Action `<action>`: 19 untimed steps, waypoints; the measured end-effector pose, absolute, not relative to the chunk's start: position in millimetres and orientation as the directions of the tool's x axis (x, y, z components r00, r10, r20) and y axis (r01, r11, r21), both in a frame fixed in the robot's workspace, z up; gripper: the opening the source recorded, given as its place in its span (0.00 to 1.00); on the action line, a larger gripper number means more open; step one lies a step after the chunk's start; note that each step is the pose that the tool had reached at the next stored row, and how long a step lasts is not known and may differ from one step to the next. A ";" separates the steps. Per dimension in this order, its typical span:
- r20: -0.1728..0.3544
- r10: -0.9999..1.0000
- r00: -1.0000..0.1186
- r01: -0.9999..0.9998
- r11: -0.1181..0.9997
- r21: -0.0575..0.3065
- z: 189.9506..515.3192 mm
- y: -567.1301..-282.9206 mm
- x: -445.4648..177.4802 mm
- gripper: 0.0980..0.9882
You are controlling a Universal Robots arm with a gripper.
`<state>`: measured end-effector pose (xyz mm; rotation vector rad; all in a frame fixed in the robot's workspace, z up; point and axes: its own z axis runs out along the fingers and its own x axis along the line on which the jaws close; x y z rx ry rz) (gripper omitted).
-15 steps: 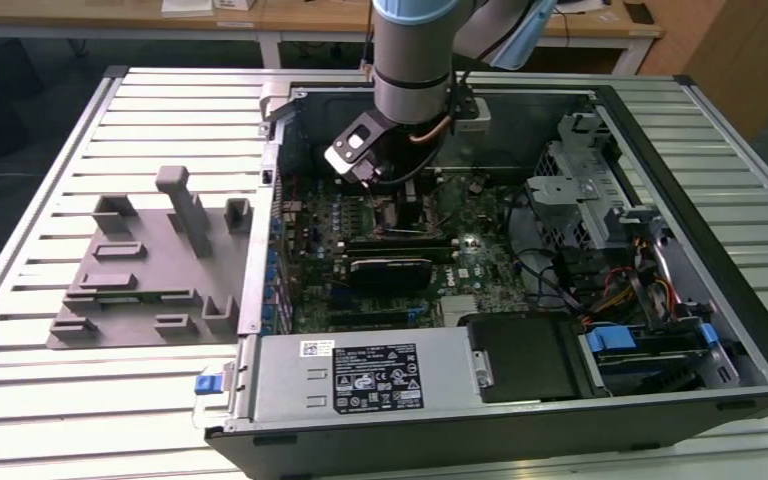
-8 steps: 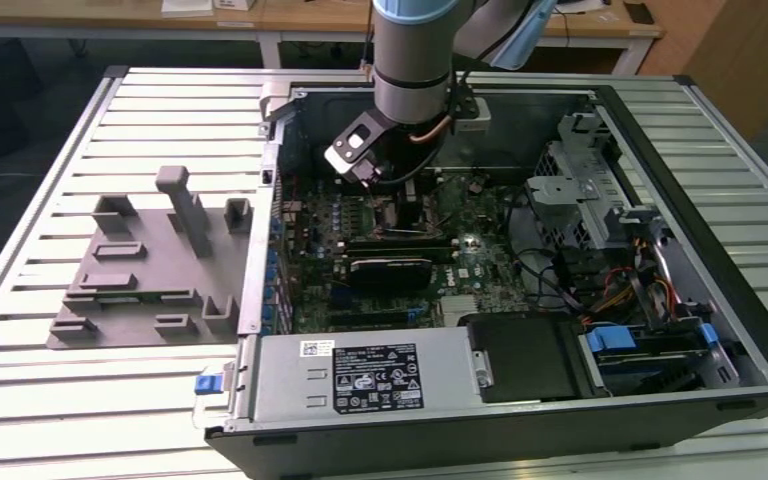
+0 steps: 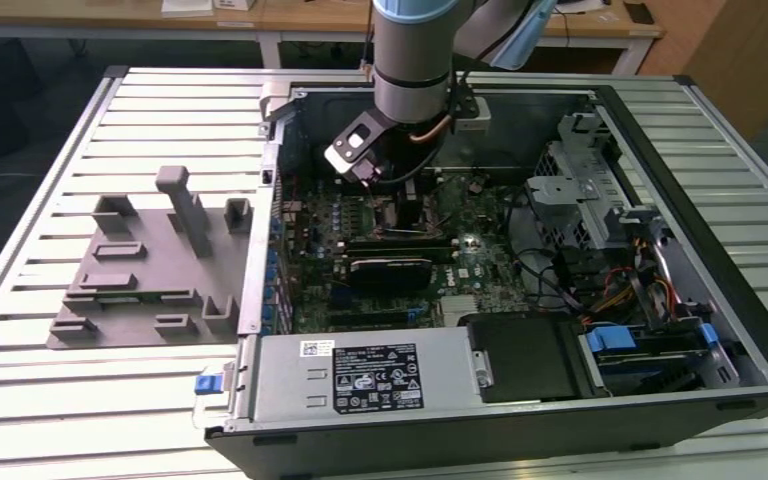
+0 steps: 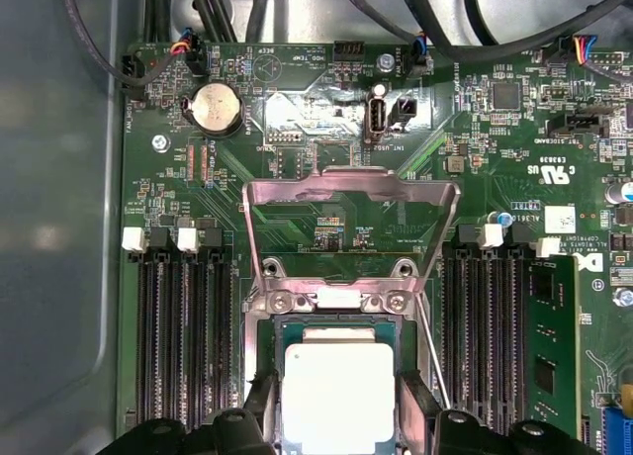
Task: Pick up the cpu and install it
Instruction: 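Place the cpu into insertion slot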
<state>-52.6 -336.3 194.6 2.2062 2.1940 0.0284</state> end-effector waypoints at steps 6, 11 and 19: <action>-0.008 1.000 0.006 0.999 -0.005 0.034 195.1 -336.3 -52.6 0.57; -0.008 1.000 0.006 0.999 -0.005 0.034 198.6 -336.3 -52.6 0.57; -0.008 1.000 0.006 0.999 -0.005 0.034 198.8 -336.2 -52.6 0.48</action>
